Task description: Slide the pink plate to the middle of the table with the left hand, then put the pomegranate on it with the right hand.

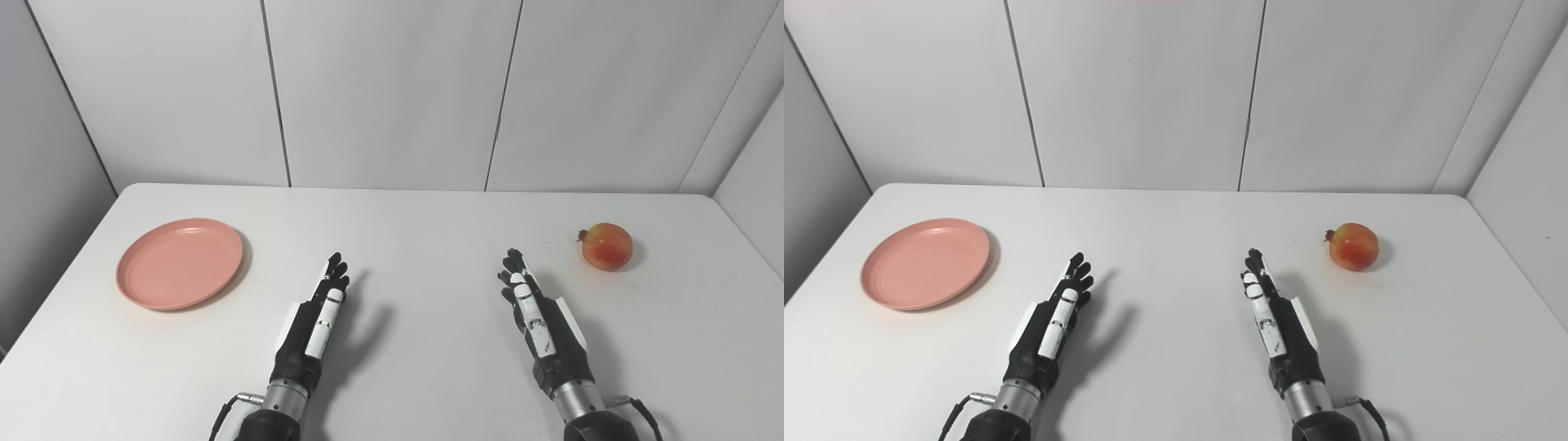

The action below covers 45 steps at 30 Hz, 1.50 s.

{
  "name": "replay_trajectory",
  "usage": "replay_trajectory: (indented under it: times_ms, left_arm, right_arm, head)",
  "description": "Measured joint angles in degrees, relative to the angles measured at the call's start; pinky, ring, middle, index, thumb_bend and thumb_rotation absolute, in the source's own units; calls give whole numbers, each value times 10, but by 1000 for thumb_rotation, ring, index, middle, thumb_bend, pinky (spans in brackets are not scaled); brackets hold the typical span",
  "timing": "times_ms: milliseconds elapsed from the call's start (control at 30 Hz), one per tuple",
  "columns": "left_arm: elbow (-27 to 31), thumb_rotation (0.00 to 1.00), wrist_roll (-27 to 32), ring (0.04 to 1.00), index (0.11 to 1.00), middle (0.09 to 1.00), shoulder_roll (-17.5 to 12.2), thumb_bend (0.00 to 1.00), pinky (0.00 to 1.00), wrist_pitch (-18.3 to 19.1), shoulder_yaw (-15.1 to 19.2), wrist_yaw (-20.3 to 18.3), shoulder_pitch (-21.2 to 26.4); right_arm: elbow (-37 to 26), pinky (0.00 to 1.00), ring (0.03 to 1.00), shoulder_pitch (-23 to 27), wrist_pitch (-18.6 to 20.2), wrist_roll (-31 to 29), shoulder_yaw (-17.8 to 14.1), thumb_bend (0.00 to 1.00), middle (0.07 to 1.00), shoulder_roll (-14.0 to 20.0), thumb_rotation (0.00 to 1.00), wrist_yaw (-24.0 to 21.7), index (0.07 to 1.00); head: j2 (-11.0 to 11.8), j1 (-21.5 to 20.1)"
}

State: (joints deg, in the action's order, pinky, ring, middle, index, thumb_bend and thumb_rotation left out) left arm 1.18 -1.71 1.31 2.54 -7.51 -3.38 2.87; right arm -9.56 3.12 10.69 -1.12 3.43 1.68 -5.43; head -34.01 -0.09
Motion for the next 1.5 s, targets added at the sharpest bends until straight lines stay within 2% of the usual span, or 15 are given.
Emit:
replay_trajectory:
  times_ms: [1200, 1267, 1333, 1500]
  left_arm:
    - [-3, 1000, 3, 985, 1000, 1000, 0, 372, 988, -3, 0, 0, 0]
    - [-4, 1000, 2, 984, 999, 1000, 0, 373, 987, -4, -1, 0, 0]
    - [-5, 1000, 2, 983, 998, 1000, 0, 374, 987, -5, -1, 0, 0]
    - [-5, 1000, -10, 976, 990, 990, 12, 386, 979, -1, -3, 11, 0]
  right_arm:
    - [-6, 1000, 989, 0, 1, 1, 0, 153, 996, 0, 1000, 0, 1000]
    - [-6, 1000, 993, 0, 1, 0, 0, 162, 1000, 1, 1000, 0, 1000]
    - [-6, 1000, 994, -1, 1, -1, 0, 167, 1000, 2, 1000, -1, 1000]
    - [-4, 1000, 1000, -3, 0, -11, -4, 166, 1000, 13, 1000, -12, 1000]
  head:
    - [5, 3]
    - [11, 11]
    - [18, 42]
    - [31, 82]
